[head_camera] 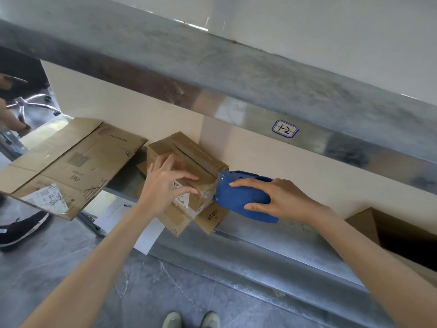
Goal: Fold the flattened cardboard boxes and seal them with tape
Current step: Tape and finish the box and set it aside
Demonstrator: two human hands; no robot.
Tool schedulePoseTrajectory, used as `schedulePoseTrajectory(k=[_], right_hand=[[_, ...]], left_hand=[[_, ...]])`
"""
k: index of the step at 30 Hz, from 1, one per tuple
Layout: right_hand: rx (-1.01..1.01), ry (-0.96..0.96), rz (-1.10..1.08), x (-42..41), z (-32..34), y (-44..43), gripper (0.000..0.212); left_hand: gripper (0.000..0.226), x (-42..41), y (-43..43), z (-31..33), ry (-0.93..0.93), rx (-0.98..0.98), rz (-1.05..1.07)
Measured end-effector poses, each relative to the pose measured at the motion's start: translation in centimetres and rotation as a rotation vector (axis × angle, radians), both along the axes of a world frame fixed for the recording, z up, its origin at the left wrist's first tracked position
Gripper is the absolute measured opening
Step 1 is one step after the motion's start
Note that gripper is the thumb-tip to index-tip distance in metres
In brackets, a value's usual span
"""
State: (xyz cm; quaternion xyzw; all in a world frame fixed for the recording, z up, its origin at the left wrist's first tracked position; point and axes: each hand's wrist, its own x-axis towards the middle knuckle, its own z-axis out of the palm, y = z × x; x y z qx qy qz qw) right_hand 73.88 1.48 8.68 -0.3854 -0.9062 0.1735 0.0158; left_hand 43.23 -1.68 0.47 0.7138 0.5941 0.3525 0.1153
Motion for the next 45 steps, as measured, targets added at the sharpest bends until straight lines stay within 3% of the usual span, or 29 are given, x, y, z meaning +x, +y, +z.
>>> schedulePoseTrajectory(k=[3, 6, 15, 26, 34, 39, 45], right_hand=[[-0.018, 0.001, -0.003, 0.2, -0.3, 0.1, 0.05], [-0.01, -0.004, -0.008, 0.3, -0.3, 0.0, 0.05], [-0.018, -0.063, 0.024, -1.6, -1.1, 0.5, 0.053], [-0.009, -0.086, 0.043, -1.3, -0.3, 0.6, 0.054], [-0.099, -0.066, 0.025, -2.4, 0.0, 0.5, 0.062], [-0.098, -0.092, 0.014, -2.8, 0.8, 0.5, 0.064], [-0.058, -0.16, 0.084, -3.9, 1.8, 0.9, 0.063]], left_hand=[[0.022, -1.1, 0.7, -0.1, -0.142, -0.031, -0.168], [0.024, -1.6, 1.0, -0.3, -0.237, -0.098, -0.236], [0.035, -0.6, -0.5, -1.9, -0.189, -0.02, -0.121], [0.035, -1.7, 0.2, -2.9, -0.097, 0.042, -0.195], [0.059, 1.2, -1.3, -2.7, 0.161, 0.142, -0.051], [0.051, 4.3, -2.3, -3.4, 0.115, 0.175, 0.14], [0.057, 4.0, -2.5, -3.9, 0.015, 0.164, 0.077]])
